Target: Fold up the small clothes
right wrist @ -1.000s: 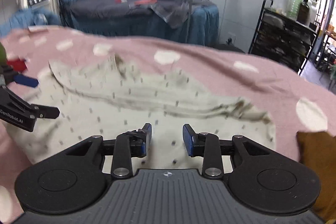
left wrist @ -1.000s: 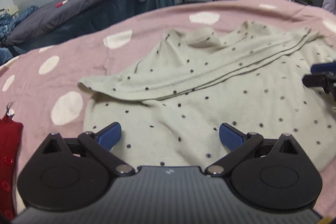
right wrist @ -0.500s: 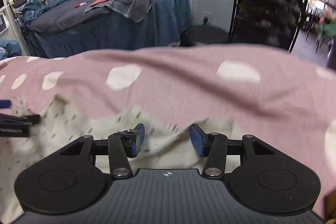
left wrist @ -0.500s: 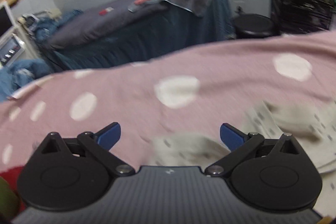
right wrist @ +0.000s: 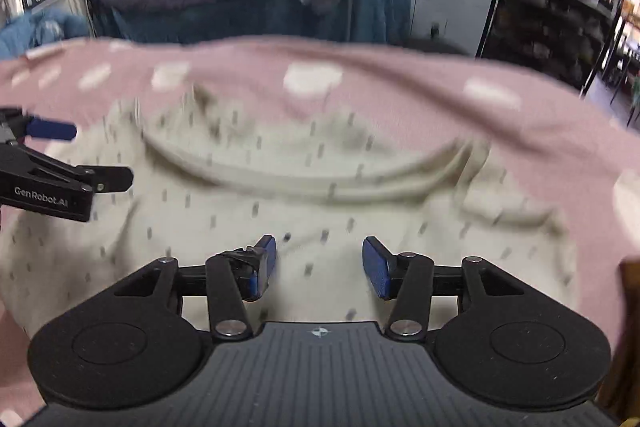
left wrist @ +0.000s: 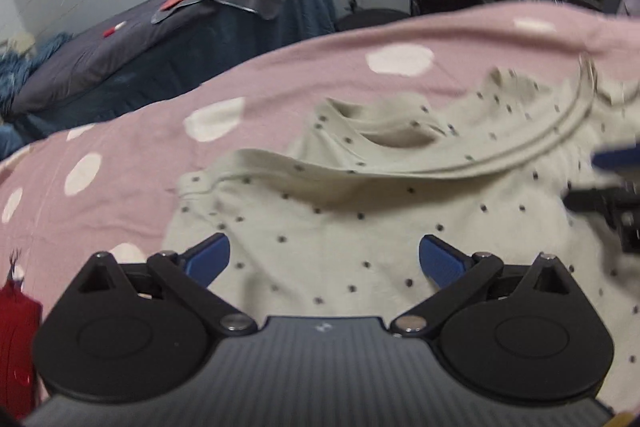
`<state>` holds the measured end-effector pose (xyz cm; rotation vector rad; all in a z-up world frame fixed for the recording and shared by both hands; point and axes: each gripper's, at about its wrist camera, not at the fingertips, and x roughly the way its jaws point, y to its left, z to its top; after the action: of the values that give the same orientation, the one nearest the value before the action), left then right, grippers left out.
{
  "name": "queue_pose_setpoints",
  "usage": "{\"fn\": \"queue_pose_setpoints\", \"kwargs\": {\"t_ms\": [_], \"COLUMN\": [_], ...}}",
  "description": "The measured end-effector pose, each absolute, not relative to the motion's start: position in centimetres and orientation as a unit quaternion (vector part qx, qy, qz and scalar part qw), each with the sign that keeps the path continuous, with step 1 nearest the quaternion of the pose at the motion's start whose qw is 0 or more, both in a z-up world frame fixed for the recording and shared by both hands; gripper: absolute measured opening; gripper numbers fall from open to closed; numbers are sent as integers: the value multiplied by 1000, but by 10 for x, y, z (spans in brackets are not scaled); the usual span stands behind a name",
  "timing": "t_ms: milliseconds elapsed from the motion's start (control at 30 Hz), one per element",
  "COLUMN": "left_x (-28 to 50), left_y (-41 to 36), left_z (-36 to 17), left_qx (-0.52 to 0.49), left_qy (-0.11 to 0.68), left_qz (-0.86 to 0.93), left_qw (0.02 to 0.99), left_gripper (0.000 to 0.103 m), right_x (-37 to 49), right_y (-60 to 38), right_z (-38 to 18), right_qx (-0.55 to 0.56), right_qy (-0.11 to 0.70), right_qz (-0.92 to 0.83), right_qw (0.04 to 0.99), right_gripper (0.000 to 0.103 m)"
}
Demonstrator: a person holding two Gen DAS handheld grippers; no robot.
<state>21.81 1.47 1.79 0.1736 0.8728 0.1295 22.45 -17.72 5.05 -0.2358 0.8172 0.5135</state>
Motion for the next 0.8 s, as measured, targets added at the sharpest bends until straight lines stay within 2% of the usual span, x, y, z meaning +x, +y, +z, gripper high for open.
{"fn": "queue_pose_setpoints", "kwargs": {"t_ms": [33,67,100,233,367,533,800], "left_x": [226,235,247,286,270,221,113], "left_y": [10,7,7,20,43,32,-86], "left_z": [14,11,9,28,65,68,65], "left_qx": [92,96,97,96,41,-30,93], "left_qy": [420,413,408,385,337,393,334], "left_qz": [74,85,96,175,196,61,-107], "left_qw": [900,902,903,901,920,917,932], "left_gripper": [103,102,103,103,103,103,103], "right_x": [229,238,253,296,297,293,259], "right_y": [-173,-167,-161,-157,-186,-226,-294], "right_z": [49,47,45,62,96,99,102], "right_qx": [-122,-130,-125,-92,-61,-36,69], "right_qy": [373,364,374,350,294,366,429], "right_qz": [245,244,243,199,173,201,198], "right_qw": [886,890,886,911,938,908,879], "right_gripper": [89,100,103,103,103,103,103]}}
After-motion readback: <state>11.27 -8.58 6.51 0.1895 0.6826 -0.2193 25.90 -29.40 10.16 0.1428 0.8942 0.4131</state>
